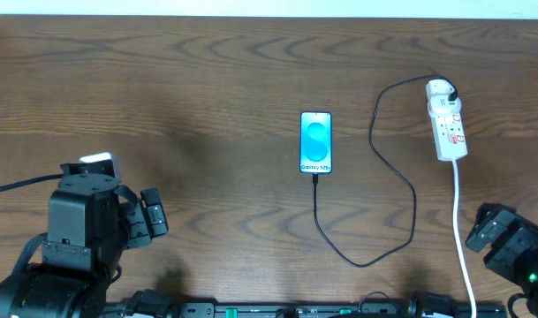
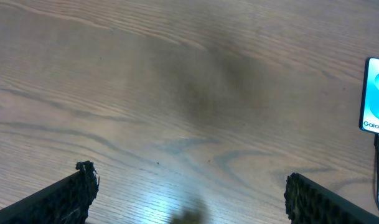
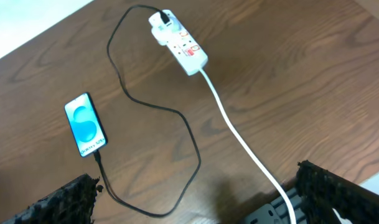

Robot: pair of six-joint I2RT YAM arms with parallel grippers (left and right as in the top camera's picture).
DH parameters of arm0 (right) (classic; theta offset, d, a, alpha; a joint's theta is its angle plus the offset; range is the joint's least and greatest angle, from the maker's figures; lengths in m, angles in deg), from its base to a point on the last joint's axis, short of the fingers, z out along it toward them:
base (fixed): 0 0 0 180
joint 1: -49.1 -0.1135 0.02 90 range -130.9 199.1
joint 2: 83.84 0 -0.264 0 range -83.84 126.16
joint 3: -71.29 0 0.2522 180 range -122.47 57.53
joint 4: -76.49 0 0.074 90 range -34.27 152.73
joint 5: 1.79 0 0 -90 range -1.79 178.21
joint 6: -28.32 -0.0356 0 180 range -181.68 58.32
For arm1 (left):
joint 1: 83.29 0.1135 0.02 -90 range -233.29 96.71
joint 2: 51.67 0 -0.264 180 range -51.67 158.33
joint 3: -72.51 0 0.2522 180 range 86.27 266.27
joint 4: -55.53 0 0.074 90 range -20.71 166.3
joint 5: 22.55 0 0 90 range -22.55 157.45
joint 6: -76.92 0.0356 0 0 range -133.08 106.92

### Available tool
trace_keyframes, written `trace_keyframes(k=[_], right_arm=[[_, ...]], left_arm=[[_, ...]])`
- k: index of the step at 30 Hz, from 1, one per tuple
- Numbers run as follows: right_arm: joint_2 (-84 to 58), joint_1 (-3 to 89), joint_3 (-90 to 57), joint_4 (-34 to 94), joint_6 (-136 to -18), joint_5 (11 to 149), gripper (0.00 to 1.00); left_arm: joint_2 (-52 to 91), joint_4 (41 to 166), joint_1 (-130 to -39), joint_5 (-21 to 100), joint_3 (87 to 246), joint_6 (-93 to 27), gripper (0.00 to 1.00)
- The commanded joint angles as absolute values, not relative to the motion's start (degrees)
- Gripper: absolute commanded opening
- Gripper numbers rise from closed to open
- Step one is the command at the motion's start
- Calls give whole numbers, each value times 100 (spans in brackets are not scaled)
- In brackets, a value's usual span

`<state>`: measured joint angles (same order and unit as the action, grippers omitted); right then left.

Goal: Plug charger to phone and switch on socket

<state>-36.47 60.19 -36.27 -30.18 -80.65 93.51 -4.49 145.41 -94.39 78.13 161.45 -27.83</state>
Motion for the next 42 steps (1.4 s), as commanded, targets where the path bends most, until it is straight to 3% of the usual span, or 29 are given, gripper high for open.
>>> trace_keyframes(k=[1,26,42], right_arm=[[-3787,5993,-3236,-2801,-7914,9050,99],[-4305,5991,172,652,-7057,7142,99],[-4915,5991,1105,1527,-7105,6683,99]], left_arm=[[-458,14559,-9450,7865,16138,-2728,98],[-458,14559,-9450,7865,16138,-2728,98],[-458,14556,-9450,7865,16138,-2728,98]])
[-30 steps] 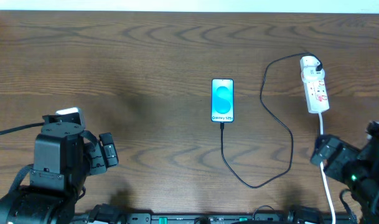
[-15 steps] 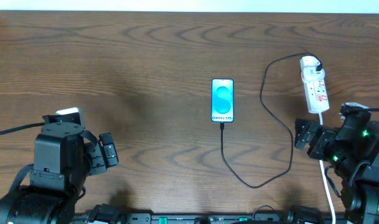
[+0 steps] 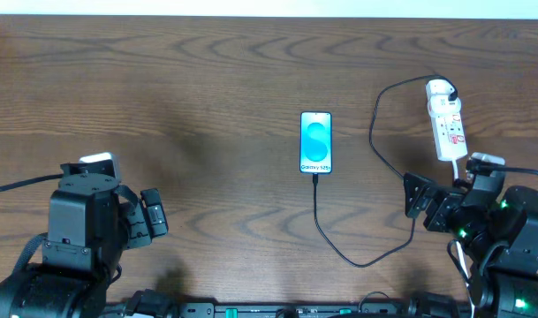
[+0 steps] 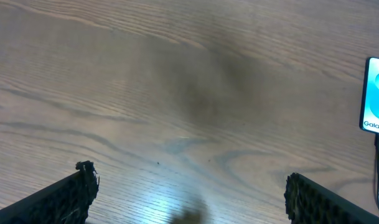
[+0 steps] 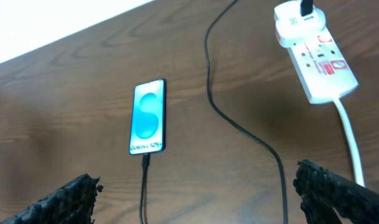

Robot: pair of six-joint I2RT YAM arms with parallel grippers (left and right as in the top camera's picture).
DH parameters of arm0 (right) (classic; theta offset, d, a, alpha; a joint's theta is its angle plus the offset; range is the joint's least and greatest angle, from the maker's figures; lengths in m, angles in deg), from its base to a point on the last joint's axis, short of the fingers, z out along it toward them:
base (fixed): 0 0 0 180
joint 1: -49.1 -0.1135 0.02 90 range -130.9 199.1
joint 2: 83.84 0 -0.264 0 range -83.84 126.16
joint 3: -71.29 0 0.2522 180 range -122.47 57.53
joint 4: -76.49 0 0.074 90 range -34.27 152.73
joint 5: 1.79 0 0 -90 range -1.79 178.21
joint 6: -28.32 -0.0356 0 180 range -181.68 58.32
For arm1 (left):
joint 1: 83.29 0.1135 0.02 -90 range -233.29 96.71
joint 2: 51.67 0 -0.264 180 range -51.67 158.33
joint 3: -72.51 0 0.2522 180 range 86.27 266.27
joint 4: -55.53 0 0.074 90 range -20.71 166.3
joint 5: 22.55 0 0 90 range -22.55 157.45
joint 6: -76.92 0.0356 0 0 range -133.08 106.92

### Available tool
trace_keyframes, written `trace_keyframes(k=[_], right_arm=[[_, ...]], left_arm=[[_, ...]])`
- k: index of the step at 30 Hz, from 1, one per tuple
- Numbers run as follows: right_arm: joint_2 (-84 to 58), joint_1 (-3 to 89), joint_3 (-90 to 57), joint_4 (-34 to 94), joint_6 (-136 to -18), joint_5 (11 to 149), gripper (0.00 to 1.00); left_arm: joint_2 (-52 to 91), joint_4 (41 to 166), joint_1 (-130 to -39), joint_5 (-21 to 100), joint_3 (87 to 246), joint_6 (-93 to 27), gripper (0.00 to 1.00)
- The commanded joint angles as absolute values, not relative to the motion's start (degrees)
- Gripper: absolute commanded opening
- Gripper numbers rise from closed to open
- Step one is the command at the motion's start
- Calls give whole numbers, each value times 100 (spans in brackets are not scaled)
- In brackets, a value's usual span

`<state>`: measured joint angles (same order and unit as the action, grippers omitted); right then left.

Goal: Plug charger to phone and switch on socket

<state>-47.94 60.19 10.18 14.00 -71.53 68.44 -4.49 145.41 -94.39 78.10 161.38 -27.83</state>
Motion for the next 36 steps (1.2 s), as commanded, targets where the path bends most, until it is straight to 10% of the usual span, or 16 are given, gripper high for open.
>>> trace_keyframes(k=[1,36], right_arm=[[-4939,5991,1116,1566,-7103,6683,99],[-6252,5993,2006,2055,-7192,6291,99]], left_arm=[[-458,14559,-9450,7865,16138,-2728,98],[-458,14559,-9450,7865,16138,-2728,98]])
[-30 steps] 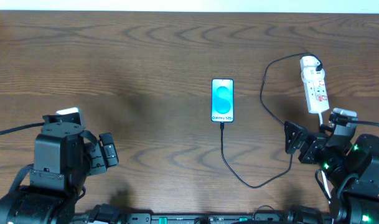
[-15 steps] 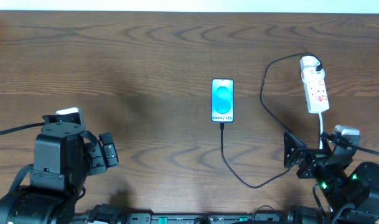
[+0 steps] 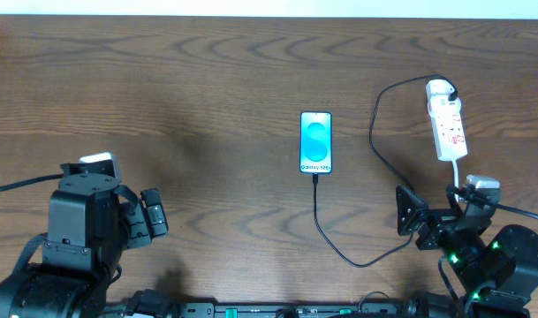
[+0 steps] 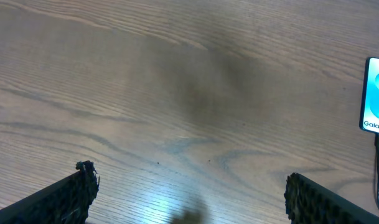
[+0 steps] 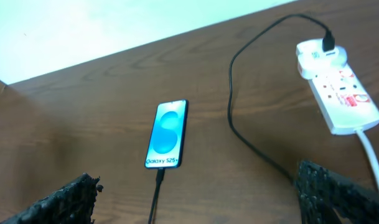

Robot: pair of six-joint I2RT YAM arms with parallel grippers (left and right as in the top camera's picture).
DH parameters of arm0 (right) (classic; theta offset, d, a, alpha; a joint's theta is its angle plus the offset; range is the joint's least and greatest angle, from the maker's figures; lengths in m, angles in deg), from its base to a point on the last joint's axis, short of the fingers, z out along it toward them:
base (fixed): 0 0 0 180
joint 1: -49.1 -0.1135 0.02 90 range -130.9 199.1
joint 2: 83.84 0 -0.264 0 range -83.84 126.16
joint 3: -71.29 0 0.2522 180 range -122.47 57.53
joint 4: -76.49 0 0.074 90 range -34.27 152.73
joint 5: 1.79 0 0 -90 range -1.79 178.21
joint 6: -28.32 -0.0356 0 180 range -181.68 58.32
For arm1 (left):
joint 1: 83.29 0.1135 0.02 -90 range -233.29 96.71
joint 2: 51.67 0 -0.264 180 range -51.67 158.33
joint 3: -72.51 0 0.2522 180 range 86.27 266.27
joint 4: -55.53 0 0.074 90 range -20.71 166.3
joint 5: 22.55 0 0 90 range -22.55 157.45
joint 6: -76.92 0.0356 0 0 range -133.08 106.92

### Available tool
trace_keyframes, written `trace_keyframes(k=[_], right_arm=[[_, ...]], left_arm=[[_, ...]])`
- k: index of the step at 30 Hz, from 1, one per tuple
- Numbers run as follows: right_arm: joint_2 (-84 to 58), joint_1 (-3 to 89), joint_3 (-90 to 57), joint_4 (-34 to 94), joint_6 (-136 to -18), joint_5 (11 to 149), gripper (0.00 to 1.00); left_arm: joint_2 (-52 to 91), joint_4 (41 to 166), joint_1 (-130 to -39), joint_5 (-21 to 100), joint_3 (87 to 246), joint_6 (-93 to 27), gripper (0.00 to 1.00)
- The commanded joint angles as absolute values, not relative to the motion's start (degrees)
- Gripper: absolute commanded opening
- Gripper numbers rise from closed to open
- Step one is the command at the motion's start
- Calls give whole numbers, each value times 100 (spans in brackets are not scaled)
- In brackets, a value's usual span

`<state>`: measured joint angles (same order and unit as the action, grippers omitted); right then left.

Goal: Plug charger to phone and switch on socket

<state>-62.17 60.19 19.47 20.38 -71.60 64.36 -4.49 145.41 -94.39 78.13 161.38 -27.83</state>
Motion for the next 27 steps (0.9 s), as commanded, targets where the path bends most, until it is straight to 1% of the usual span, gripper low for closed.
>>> trace_keyframes(k=[1,6,14,18,22,27], right_arm=[[-6252,5993,2006,2055,-7192,6293,99],[-6254,5993,2008,1988,-7175,6300,99],[-6261,5991,2012,1931,-6489,6099,99],[-6309,5993,2012,1749,-6364,6055,99],[-6549,5993,2012,1551,-6255,6040,99],[-7170,5993,2014,1221,-6178,6081,99]], left_arm=[[-458,14559,-9450,7865,16138,-2728,98],[-458,14556,-9450,7865,16138,-2728,98],[-458,14559,-9450,7865,16138,-2728,98],[-458,14559,-9450,7865,16138,-2728,98],[-458,14556,-9450,7865,16138,-2728,98],[-458,14559,-9450,7865,16138,-2728,98]])
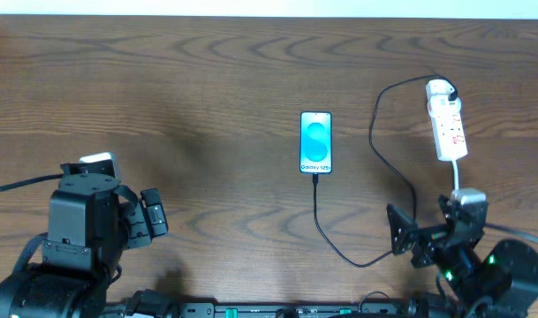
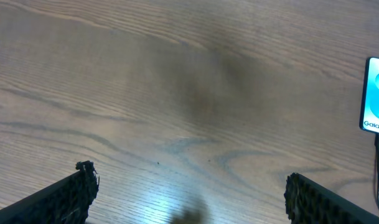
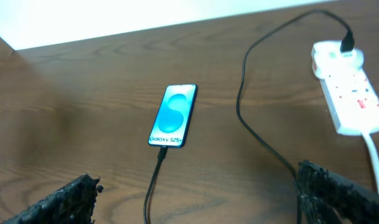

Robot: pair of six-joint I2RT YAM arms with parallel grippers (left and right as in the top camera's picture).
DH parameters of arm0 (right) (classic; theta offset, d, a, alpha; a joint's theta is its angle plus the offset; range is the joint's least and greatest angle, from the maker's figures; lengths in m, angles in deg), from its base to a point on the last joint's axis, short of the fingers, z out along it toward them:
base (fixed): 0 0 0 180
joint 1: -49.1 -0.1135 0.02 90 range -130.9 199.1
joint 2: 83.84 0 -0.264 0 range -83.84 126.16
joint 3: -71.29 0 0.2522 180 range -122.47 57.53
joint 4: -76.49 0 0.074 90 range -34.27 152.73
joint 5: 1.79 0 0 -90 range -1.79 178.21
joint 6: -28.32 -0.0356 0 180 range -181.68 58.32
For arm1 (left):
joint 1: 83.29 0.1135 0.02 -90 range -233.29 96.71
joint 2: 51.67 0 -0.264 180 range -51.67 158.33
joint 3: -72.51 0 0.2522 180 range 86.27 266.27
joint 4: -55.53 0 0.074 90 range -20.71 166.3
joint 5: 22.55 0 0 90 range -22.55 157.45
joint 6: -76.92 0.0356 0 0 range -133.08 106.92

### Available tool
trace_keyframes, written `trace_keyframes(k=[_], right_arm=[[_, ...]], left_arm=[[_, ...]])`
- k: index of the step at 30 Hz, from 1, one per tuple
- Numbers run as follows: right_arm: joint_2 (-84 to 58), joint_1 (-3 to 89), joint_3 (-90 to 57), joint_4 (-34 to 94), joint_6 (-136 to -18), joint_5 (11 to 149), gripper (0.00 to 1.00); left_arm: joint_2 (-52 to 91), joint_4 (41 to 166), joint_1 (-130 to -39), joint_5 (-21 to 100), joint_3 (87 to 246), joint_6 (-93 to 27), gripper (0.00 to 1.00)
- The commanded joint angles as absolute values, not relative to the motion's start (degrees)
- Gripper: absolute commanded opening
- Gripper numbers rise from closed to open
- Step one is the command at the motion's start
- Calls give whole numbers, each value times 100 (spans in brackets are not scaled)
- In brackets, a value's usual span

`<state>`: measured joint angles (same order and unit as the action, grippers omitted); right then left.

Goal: Plug charger to phone and switch on socket

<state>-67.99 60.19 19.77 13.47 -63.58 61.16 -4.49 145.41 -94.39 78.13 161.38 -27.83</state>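
A phone [image 1: 316, 141] with a lit blue screen lies flat mid-table, also in the right wrist view as the phone [image 3: 173, 116]. A black charger cable [image 1: 401, 177] is plugged into the phone's near end and loops right to a white socket strip [image 1: 446, 131], the socket strip [image 3: 350, 106]. My right gripper [image 1: 420, 232] stands open near the front edge, below the strip and beside the cable loop. My left gripper [image 1: 152, 216] stands open at the front left, far from the phone, whose edge [image 2: 377, 94] shows at the right of its view.
The strip's white lead [image 1: 458, 181] runs from the strip toward the front edge past my right arm. A wooden table [image 1: 162, 88] bears everything; a white wall [image 3: 145, 12] lies beyond its far edge.
My right gripper has drawn back a little toward the front edge, so its view shows the phone and strip from farther off. The left arm, phone, cable and strip are unchanged.
My right arm first sat at the front right corner, open. It then stood just below the socket strip. After that it stood lower and further left, and now nearer the front edge still. Phone, cable, strip and left arm kept their places throughout.
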Motion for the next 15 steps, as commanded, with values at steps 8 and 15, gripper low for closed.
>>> trace_keyframes(k=[8,15], right_arm=[[-7966,5993,2014,692,-6178,6136,99],[-8318,5993,2014,421,-6180,6136,99]], left_arm=[[-458,14556,-9450,7865,16138,-2728,98],[-458,14559,-9450,7865,16141,-2728,98]])
